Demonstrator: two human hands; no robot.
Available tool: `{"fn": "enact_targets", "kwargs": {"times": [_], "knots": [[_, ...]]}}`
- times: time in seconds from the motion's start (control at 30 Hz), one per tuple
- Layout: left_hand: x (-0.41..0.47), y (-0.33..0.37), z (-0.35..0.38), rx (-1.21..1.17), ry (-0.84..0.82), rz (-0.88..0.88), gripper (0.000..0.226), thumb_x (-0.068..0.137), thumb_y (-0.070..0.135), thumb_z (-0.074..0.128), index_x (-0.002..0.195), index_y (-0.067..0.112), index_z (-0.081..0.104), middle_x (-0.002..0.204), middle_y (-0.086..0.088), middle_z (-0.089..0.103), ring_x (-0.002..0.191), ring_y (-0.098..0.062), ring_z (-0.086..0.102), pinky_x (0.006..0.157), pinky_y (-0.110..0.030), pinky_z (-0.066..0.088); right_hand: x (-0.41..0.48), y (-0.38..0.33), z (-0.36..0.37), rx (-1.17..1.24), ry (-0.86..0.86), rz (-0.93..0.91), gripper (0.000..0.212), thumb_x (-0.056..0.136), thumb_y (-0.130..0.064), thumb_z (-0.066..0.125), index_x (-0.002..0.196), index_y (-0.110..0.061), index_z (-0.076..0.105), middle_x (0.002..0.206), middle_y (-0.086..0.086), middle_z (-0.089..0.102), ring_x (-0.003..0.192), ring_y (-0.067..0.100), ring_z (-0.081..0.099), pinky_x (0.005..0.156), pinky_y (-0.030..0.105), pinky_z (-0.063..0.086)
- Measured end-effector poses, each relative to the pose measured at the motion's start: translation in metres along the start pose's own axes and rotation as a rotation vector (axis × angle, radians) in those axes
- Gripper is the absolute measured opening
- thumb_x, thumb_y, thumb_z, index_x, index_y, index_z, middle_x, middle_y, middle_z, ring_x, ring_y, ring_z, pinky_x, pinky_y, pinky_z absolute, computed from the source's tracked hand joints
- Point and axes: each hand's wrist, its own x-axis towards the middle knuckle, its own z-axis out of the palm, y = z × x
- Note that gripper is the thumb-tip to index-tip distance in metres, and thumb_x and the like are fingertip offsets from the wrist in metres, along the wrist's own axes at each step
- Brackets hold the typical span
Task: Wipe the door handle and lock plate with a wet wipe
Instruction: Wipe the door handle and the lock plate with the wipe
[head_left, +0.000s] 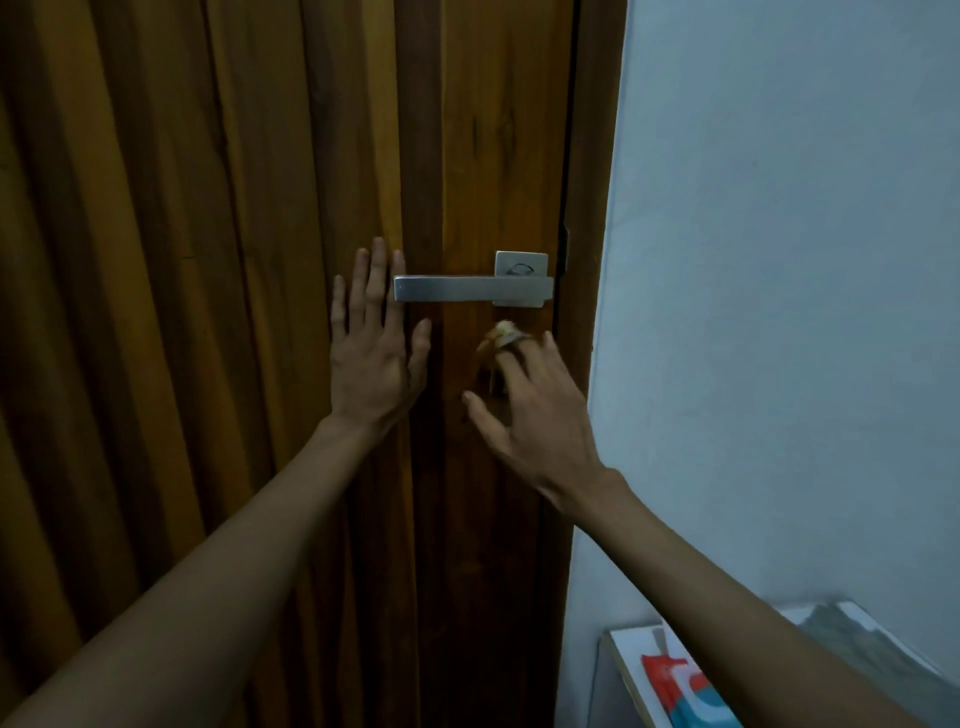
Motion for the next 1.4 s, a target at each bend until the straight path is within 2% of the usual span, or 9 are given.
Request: {"fn": "enact_targets", "kwargs": {"times": [0.17, 0.27, 0.4, 0.63, 0.83, 0.97, 1.13, 1.3, 1.4], "knots": [[0.000, -0.001, -0.004, -0.032, -0.017, 0.011, 0.064, 0.103, 0.036, 0.032, 0.156, 0.006, 0.013, 0.165, -0.015, 0.010, 0.154, -0.024, 0.004, 0.124, -0.050, 0.009, 0.014, 0.016, -0.014, -0.042, -0.048, -0.136, 0.041, 0.094, -0.032, 0.054, 0.129, -0.009, 0.057, 0.130, 0.009, 0.058, 0.123, 0.022, 0.052, 0.119, 0.042, 0.027], [0.000, -0.002, -0.004, -0.019, -0.039, 0.009, 0.070, 0.102, 0.044, 0.033, 0.157, 0.006, 0.013, 0.165, -0.015, 0.008, 0.154, -0.025, 0.002, 0.125, -0.049, 0.007, 0.012, 0.049, -0.035, 0.044, 0.001, -0.036, 0.032, 0.090, -0.011, 0.059, 0.122, -0.007, 0.063, 0.112, 0.010, 0.064, 0.098, 0.024, 0.062, 0.086, 0.035, 0.055], [0.000, -0.003, 0.000, 0.028, -0.047, 0.012, 0.083, 0.098, 0.058, 0.037, 0.157, 0.005, 0.011, 0.165, -0.016, 0.006, 0.154, -0.025, 0.000, 0.125, -0.049, 0.005, 0.014, 0.065, -0.043, 0.114, -0.033, -0.013, 0.029, 0.089, -0.007, 0.064, 0.118, -0.011, 0.069, 0.101, 0.007, 0.072, 0.088, 0.024, 0.068, 0.078, 0.024, 0.048], [0.000, -0.001, 0.001, 0.050, -0.020, 0.023, 0.085, 0.098, 0.060, 0.037, 0.156, 0.003, 0.012, 0.164, -0.019, 0.010, 0.153, -0.028, 0.003, 0.125, -0.049, 0.006, 0.036, 0.057, -0.039, 0.214, 0.168, 0.086, 0.014, 0.085, -0.005, 0.070, 0.099, -0.005, 0.073, 0.104, 0.008, 0.065, 0.088, 0.012, 0.060, 0.078, 0.003, 0.040], [-0.001, -0.001, 0.001, 0.054, 0.004, 0.023, 0.084, 0.098, 0.058, 0.039, 0.156, 0.002, 0.015, 0.163, -0.019, 0.012, 0.153, -0.031, 0.007, 0.125, -0.049, 0.007, 0.009, 0.054, -0.009, 0.204, 0.255, 0.058, 0.014, 0.087, 0.000, 0.064, 0.100, -0.001, 0.069, 0.106, 0.011, 0.063, 0.091, 0.020, 0.064, 0.083, 0.021, 0.054], [-0.001, 0.000, 0.003, 0.063, 0.015, 0.017, 0.084, 0.098, 0.058, 0.041, 0.155, 0.003, 0.014, 0.163, -0.020, 0.012, 0.153, -0.031, 0.007, 0.125, -0.049, 0.007, -0.011, 0.046, 0.011, 0.309, 0.302, 0.228, 0.006, 0.089, -0.001, 0.064, 0.094, -0.003, 0.067, 0.090, 0.008, 0.061, 0.075, 0.013, 0.057, 0.069, 0.006, 0.041], [0.000, 0.001, 0.002, 0.051, 0.025, 0.023, 0.085, 0.097, 0.056, 0.044, 0.156, 0.004, 0.012, 0.163, -0.021, 0.012, 0.152, -0.032, 0.007, 0.125, -0.049, 0.006, -0.025, 0.041, 0.018, 0.375, 0.286, 0.315, 0.005, 0.090, -0.004, 0.064, 0.094, -0.005, 0.068, 0.088, 0.004, 0.060, 0.070, 0.008, 0.052, 0.063, 0.005, 0.040], [-0.002, 0.002, 0.001, 0.043, 0.016, 0.019, 0.085, 0.097, 0.057, 0.043, 0.156, 0.004, 0.009, 0.163, -0.020, 0.011, 0.153, -0.031, 0.006, 0.125, -0.047, 0.004, 0.000, 0.046, -0.001, 0.371, 0.265, 0.238, 0.026, 0.090, -0.005, 0.064, 0.116, -0.009, 0.063, 0.100, 0.005, 0.067, 0.081, 0.010, 0.061, 0.071, 0.011, 0.047], [-0.001, 0.002, 0.000, 0.049, 0.021, 0.019, 0.084, 0.098, 0.056, 0.043, 0.156, 0.004, 0.012, 0.163, -0.020, 0.011, 0.153, -0.032, 0.007, 0.125, -0.048, 0.006, 0.020, 0.046, -0.011, 0.333, 0.309, 0.184, 0.023, 0.089, -0.003, 0.063, 0.111, -0.009, 0.068, 0.107, 0.006, 0.063, 0.090, 0.011, 0.061, 0.079, 0.004, 0.045]]}}
